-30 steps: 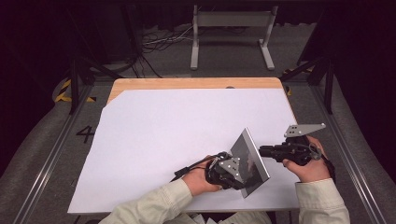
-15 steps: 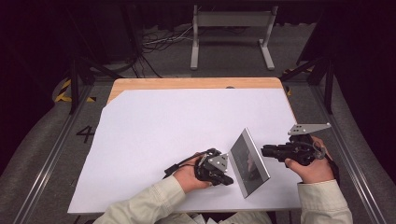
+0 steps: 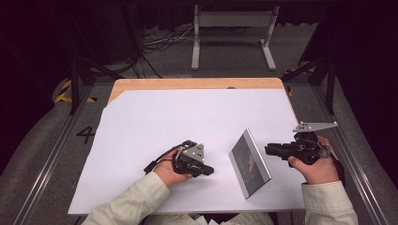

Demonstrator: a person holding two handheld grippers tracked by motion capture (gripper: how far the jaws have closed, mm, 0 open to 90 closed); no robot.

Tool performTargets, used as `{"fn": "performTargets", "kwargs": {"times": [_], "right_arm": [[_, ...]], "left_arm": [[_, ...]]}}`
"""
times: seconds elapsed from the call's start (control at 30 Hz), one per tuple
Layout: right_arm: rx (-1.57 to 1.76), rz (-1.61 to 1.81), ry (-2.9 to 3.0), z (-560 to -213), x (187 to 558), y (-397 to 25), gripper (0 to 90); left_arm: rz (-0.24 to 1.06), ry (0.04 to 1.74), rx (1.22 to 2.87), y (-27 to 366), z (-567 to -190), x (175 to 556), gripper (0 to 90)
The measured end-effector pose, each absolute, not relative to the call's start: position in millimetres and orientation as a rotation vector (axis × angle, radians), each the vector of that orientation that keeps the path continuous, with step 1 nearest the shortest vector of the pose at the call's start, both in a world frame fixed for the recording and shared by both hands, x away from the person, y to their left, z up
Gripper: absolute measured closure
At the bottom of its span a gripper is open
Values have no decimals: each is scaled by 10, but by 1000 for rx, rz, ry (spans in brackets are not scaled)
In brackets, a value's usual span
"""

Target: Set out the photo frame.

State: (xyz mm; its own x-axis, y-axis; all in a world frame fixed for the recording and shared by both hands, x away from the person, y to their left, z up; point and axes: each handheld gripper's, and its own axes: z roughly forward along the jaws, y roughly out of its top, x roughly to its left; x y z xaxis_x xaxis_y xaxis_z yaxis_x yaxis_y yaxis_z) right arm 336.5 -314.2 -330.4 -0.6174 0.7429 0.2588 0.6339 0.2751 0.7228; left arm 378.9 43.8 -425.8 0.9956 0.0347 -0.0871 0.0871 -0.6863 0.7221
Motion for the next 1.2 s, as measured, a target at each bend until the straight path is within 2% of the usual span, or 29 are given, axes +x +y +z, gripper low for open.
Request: {"fn": "performTargets", "kwargs": {"times": [0.2,0.63,1.2], "right_arm": [[1365,1260,2378,-3243,3398,-3154,726],[1458,1216,2365,-3050,3425,-3156,715],[1596,1160,2367,-2895,3465,-3085,698]], "left_arm": [[-20,138,2295,664,-4234,3807,868],[17,286,2251,1095,-4263,3873,832],[57,357,2234,1145,-4290,3917,803]]}}
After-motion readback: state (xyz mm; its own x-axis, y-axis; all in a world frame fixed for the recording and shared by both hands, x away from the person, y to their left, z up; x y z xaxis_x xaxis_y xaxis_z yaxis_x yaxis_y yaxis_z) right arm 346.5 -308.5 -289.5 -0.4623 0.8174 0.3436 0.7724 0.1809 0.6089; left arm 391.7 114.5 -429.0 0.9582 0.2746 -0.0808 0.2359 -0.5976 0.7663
